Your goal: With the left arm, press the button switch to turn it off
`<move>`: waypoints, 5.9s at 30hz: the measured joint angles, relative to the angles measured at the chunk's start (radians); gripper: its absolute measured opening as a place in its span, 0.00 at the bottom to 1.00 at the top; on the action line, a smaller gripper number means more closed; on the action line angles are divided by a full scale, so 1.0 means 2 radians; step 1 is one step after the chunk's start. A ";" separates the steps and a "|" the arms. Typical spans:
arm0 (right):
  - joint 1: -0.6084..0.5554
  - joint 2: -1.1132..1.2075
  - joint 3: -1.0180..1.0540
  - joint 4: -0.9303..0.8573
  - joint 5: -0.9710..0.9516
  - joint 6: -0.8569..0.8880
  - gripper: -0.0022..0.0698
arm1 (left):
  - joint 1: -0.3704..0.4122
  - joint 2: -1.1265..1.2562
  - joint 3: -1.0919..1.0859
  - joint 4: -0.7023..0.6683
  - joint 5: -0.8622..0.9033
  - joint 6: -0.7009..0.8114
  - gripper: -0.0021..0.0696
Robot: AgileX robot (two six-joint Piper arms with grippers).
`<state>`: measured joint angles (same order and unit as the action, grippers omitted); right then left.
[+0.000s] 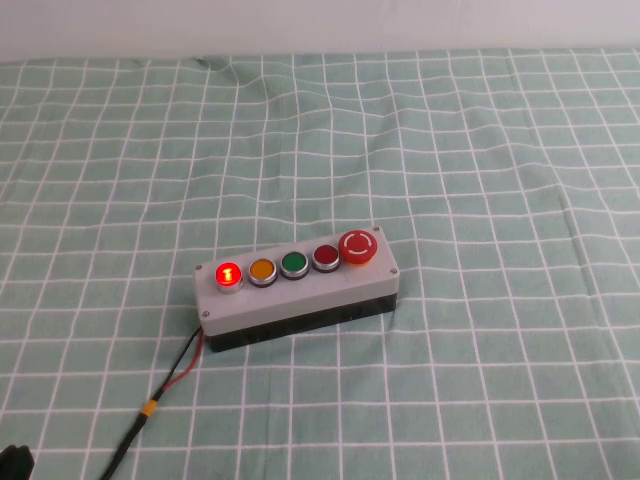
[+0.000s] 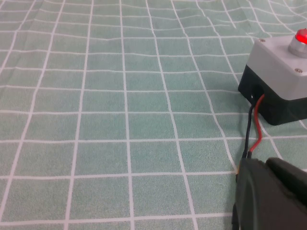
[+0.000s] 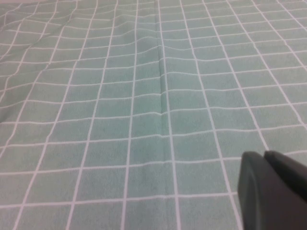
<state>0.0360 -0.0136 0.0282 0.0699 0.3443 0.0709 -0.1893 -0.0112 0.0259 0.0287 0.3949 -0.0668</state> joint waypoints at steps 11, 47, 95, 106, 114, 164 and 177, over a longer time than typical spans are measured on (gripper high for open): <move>0.000 0.000 0.000 0.000 0.000 0.000 0.01 | 0.000 0.000 0.000 0.000 0.000 0.000 0.03; 0.000 0.000 0.000 0.000 0.000 0.000 0.01 | 0.000 0.000 0.000 0.049 -0.413 0.004 0.03; 0.000 0.000 0.000 0.000 0.000 0.000 0.01 | 0.000 0.195 -0.427 -0.010 0.009 -0.052 0.03; 0.000 0.000 0.000 0.000 0.000 0.000 0.01 | 0.000 0.408 -0.560 -0.231 0.208 0.133 0.03; 0.000 0.000 0.000 0.000 0.000 0.000 0.01 | 0.000 0.500 -0.563 -0.349 0.185 0.182 0.03; 0.000 0.000 0.000 0.000 0.000 0.000 0.01 | -0.088 0.810 -0.594 -0.132 0.182 0.101 0.03; 0.000 0.000 0.000 0.000 0.000 0.000 0.01 | -0.088 0.846 -0.604 -0.124 0.180 0.101 0.03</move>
<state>0.0360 -0.0136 0.0282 0.0699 0.3443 0.0709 -0.3660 1.6798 -1.1828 -0.2199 0.7542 0.1348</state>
